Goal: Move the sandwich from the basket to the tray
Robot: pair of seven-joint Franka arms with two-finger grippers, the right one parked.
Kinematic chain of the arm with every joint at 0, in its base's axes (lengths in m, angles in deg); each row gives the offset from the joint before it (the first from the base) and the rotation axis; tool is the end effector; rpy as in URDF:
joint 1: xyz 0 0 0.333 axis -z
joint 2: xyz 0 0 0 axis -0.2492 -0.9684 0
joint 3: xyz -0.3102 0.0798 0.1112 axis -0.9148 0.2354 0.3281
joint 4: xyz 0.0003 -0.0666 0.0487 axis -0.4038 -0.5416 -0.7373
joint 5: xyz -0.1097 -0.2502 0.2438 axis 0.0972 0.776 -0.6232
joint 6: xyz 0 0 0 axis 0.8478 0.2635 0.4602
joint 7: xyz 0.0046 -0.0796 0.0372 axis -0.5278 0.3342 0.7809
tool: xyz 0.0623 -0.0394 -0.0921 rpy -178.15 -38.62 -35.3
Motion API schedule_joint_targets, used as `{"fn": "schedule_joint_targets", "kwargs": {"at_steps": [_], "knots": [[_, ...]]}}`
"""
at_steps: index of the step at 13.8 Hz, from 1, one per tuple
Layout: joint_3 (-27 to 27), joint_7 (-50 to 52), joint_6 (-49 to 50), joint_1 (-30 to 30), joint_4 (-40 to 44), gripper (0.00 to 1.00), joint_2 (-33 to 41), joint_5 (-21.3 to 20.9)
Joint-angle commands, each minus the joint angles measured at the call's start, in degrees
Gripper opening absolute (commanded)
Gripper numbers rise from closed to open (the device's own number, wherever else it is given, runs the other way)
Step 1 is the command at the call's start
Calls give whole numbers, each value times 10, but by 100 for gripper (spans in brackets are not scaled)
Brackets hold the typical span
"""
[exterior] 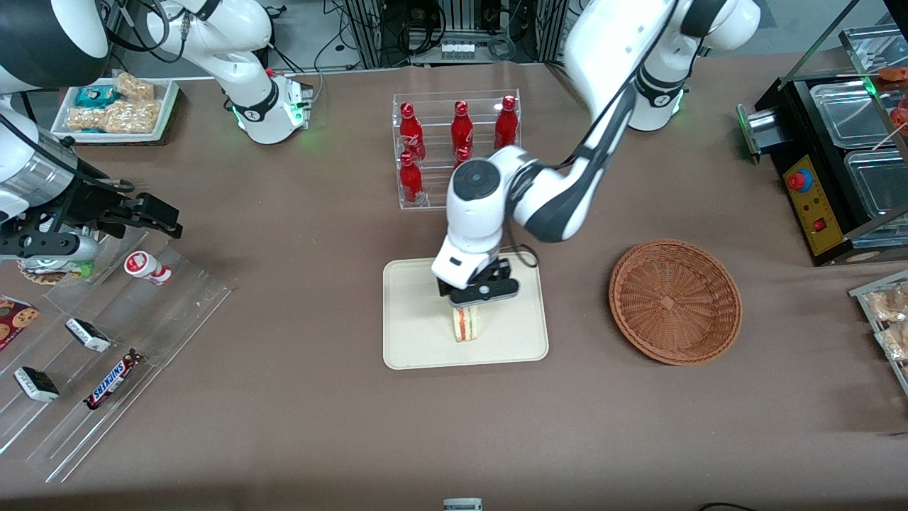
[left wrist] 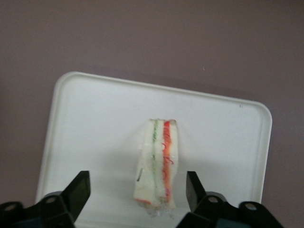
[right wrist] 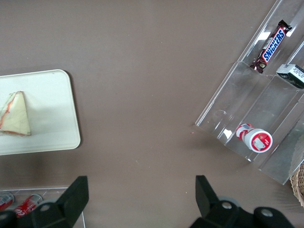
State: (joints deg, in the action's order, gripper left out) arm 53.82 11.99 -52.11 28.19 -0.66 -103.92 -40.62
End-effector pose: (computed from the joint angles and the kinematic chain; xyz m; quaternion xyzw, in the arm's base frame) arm 0.5448 -0.4608 0.3784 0.9889 0.1151 0.0923 0.0181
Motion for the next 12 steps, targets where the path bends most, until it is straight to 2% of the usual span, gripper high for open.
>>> {"fn": "schedule_joint_targets", "kwargs": {"at_steps": [1,4,6,10,12], "knots": [[-3,-19,72,-44,-23,100,77,12],[-3,-92,139,-108,-44,100,120,27],[-3,-147,151,-162,-93,100,161,27],[-3,-301,159,-263,-187,100,254,30],[-3,-376,198,-299,-193,100,279,35]]}}
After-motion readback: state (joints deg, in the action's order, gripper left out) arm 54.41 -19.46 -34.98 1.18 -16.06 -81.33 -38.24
